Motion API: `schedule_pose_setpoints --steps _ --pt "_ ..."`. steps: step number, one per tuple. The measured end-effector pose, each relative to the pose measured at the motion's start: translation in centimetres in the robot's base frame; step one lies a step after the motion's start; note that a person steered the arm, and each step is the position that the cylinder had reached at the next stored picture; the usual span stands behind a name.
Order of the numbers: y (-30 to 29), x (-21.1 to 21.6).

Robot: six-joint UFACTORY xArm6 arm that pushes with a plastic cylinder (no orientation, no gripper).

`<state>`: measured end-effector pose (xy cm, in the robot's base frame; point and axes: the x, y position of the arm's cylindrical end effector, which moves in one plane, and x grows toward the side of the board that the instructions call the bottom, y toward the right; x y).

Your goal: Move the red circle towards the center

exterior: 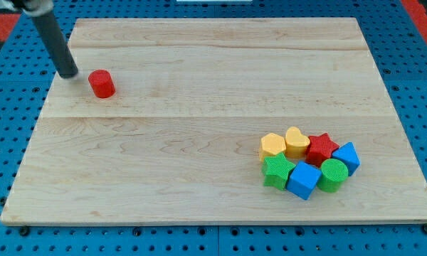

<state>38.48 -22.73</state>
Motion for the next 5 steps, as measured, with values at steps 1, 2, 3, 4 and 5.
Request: schedule_pose_setpoints --steps 1,2,3,4,5 --pt "7.5 4.6" --pt "2.7 2.2" --pt "0.1 2.2" --pt "-3.4 2.2" --pt "-7.7 1.5"
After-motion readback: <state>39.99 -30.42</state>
